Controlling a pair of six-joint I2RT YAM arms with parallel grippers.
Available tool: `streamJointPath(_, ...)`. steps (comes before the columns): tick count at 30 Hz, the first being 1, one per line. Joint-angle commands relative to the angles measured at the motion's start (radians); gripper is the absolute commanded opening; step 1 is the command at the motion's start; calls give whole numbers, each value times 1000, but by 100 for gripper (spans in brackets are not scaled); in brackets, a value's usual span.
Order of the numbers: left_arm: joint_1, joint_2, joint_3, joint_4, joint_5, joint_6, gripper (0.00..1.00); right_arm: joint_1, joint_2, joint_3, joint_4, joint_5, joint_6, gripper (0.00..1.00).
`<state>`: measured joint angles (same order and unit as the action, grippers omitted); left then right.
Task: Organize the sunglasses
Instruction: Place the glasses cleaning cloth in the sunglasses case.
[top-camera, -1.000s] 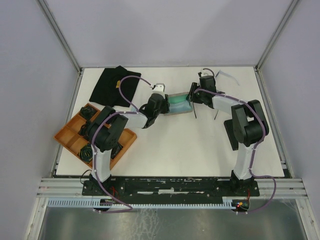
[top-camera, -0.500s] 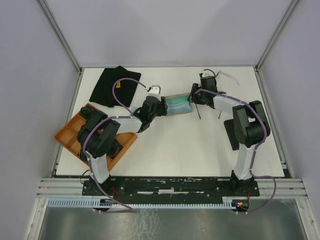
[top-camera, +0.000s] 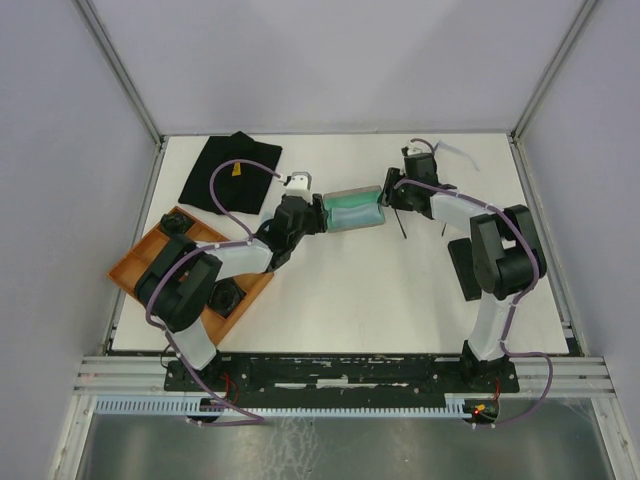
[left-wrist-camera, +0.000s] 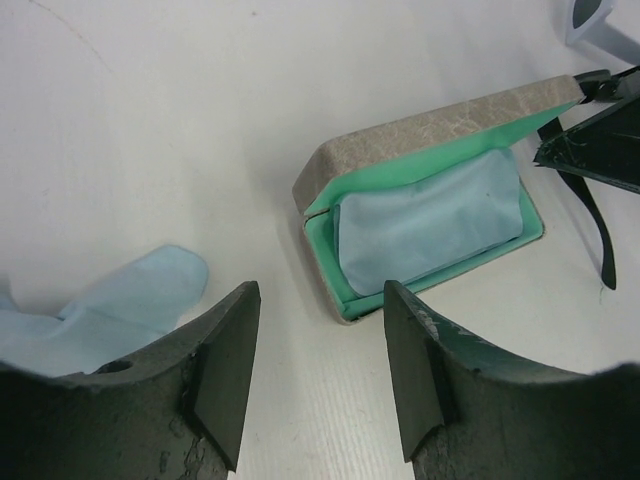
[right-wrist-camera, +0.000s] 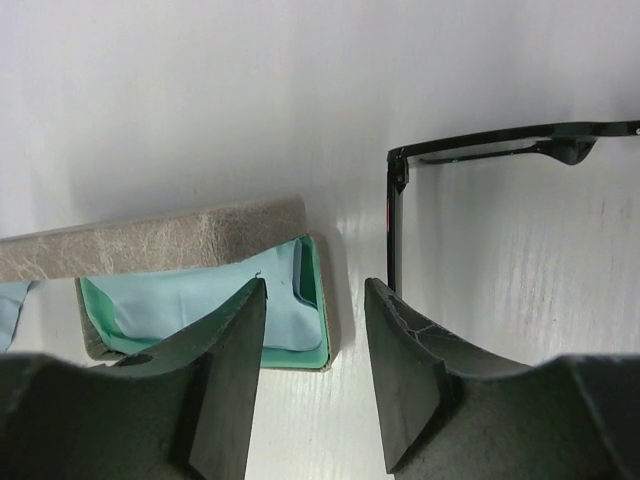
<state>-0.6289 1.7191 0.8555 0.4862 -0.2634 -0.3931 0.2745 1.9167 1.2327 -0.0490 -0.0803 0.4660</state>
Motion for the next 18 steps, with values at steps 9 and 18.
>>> streamJointPath(9, 12, 89, 77, 10, 38, -47, 57, -3, 25, 39, -26, -54, -15, 46)
streamJointPath(18, 18, 191, 182, -4, 59, -28, 56, -4, 84, 89, -40, -76, -18, 40)
